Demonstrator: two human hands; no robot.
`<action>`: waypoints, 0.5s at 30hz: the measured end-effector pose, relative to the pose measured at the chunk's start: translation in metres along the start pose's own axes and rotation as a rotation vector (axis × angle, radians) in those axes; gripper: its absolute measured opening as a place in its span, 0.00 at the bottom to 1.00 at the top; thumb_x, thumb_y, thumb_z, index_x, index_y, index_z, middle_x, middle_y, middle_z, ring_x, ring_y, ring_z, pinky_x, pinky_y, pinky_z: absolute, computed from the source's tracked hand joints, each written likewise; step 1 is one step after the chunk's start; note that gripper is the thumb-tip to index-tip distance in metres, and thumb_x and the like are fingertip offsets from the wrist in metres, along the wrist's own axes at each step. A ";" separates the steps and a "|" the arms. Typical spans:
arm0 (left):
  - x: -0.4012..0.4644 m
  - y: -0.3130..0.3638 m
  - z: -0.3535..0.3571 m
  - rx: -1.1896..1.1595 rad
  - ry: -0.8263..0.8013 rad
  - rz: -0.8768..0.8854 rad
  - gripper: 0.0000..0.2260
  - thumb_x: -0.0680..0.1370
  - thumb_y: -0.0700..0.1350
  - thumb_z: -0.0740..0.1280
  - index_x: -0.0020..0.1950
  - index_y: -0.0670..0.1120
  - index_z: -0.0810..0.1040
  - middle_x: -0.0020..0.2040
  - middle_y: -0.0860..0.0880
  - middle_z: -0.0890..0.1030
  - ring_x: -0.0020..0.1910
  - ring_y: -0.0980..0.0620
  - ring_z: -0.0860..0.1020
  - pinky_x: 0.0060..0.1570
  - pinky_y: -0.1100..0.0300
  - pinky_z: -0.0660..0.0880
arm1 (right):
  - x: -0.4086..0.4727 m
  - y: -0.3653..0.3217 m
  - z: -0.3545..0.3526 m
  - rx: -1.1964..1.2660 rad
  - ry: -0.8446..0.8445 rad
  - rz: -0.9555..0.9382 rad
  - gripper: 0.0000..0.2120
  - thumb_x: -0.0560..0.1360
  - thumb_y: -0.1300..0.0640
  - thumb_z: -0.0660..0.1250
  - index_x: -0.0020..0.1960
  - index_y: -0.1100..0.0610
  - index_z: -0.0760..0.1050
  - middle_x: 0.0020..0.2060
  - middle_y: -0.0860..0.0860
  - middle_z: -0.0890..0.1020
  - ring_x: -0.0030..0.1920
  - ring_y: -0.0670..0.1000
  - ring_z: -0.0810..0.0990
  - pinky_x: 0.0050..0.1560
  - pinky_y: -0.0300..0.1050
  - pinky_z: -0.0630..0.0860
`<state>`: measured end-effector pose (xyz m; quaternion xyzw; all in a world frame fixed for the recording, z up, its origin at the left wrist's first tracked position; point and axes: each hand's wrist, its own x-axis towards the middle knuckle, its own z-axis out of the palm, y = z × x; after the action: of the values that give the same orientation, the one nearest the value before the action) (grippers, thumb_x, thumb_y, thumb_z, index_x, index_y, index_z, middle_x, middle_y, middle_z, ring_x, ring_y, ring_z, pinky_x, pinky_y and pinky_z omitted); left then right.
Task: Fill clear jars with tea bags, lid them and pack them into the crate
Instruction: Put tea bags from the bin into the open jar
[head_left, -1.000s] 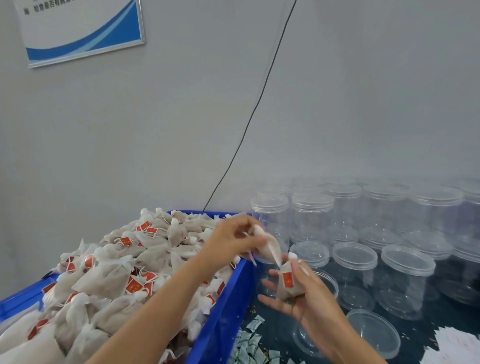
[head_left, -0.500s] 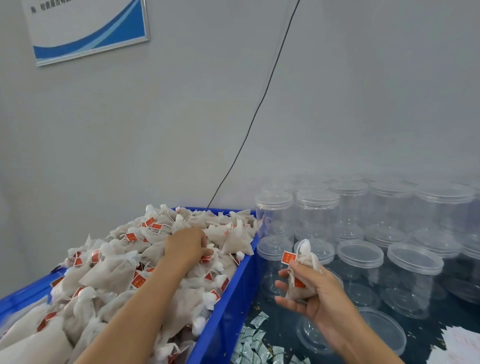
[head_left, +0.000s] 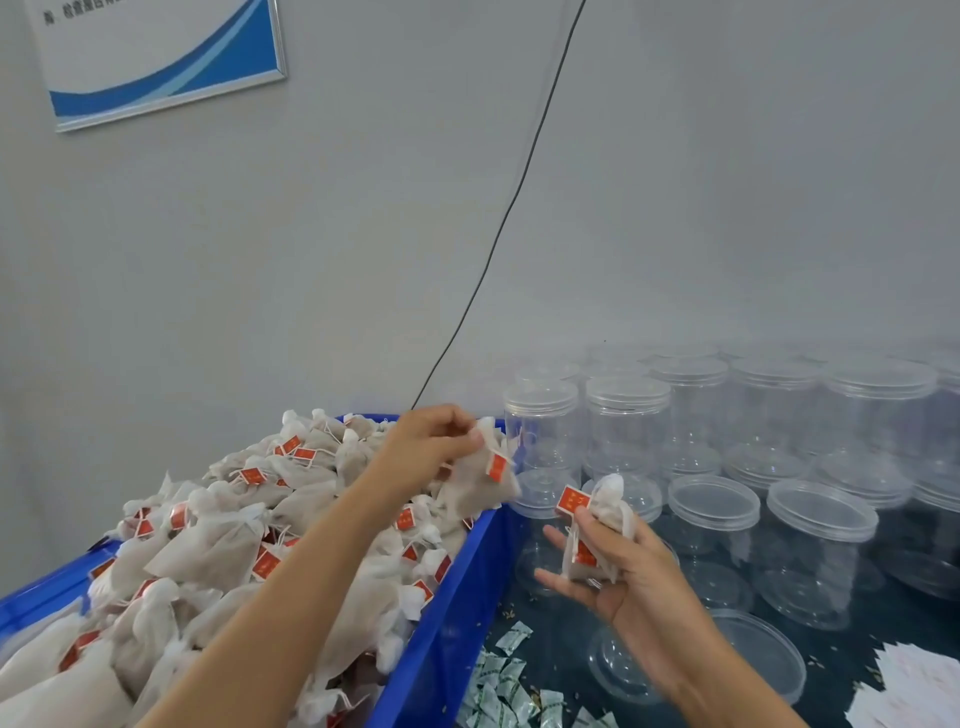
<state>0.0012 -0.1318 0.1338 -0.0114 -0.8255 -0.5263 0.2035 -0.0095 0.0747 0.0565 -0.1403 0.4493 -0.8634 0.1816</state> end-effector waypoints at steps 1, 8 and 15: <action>-0.003 0.002 0.009 -0.007 -0.095 -0.008 0.04 0.77 0.38 0.67 0.43 0.44 0.79 0.37 0.51 0.81 0.38 0.56 0.79 0.35 0.65 0.75 | 0.000 0.001 0.001 0.008 -0.026 -0.010 0.23 0.66 0.58 0.70 0.61 0.59 0.74 0.52 0.57 0.82 0.56 0.57 0.82 0.50 0.63 0.80; -0.014 0.001 0.041 0.055 -0.351 0.048 0.06 0.79 0.44 0.67 0.43 0.49 0.82 0.42 0.54 0.84 0.40 0.57 0.81 0.39 0.67 0.76 | -0.006 0.004 0.008 -0.176 0.024 -0.045 0.16 0.68 0.69 0.72 0.54 0.61 0.76 0.39 0.56 0.83 0.34 0.51 0.80 0.28 0.42 0.78; 0.004 -0.032 -0.021 1.197 -0.047 -0.153 0.07 0.80 0.48 0.63 0.53 0.52 0.80 0.55 0.54 0.80 0.54 0.52 0.78 0.53 0.58 0.74 | 0.000 -0.003 -0.003 -0.160 0.167 -0.017 0.17 0.71 0.72 0.69 0.56 0.60 0.73 0.48 0.60 0.81 0.40 0.56 0.81 0.28 0.43 0.79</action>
<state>-0.0034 -0.1650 0.1156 0.1529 -0.9811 0.0170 0.1176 -0.0115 0.0785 0.0576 -0.0858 0.5290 -0.8351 0.1243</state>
